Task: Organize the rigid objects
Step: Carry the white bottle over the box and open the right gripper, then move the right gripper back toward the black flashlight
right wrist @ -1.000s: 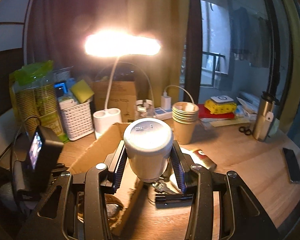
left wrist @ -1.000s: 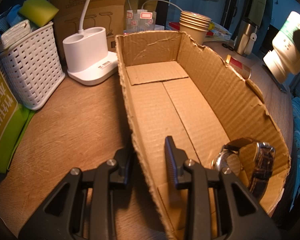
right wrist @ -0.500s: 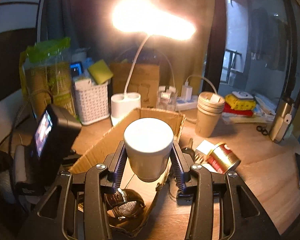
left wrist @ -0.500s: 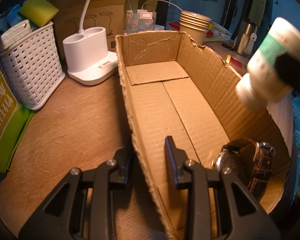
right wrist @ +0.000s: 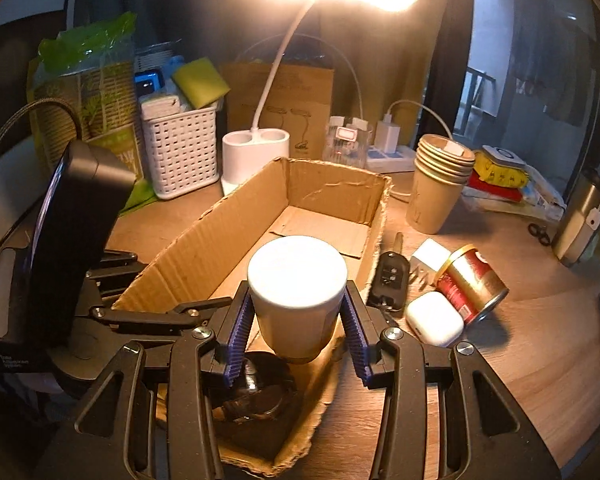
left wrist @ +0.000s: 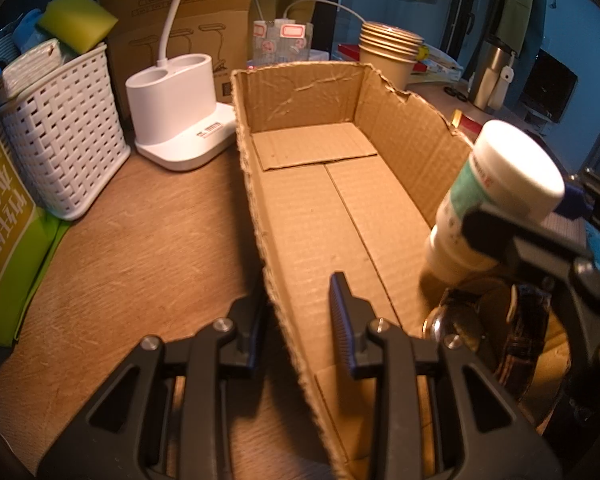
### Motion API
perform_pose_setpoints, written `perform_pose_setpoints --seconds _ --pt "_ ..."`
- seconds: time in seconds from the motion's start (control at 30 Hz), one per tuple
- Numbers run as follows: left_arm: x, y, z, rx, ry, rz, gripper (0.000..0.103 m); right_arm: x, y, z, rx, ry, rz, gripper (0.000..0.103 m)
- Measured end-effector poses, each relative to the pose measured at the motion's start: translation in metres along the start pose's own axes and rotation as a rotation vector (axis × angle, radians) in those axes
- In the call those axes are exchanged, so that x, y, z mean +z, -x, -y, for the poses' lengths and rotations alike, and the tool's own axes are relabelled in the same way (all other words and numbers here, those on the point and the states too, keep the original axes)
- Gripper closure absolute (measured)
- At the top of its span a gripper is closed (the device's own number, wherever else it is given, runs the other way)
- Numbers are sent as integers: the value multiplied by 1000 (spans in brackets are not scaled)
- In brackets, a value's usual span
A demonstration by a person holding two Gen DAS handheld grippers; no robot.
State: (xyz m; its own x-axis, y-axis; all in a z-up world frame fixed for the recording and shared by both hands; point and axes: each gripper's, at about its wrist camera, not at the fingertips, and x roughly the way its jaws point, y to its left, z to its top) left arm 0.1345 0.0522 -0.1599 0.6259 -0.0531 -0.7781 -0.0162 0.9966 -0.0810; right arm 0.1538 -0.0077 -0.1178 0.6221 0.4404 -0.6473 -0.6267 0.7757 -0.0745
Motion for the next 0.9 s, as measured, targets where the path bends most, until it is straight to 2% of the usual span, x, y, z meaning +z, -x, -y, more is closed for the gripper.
perform_pose_setpoints --seconds 0.13,0.37,0.9 --pt "0 0 0 0 0 0 72 0 -1 -1 18 -1 -2 50" --pt "0 0 0 0 1 0 72 5 6 11 28 -49 36 49" --pt "0 0 0 -1 1 -1 72 -2 10 35 12 -134 39 49"
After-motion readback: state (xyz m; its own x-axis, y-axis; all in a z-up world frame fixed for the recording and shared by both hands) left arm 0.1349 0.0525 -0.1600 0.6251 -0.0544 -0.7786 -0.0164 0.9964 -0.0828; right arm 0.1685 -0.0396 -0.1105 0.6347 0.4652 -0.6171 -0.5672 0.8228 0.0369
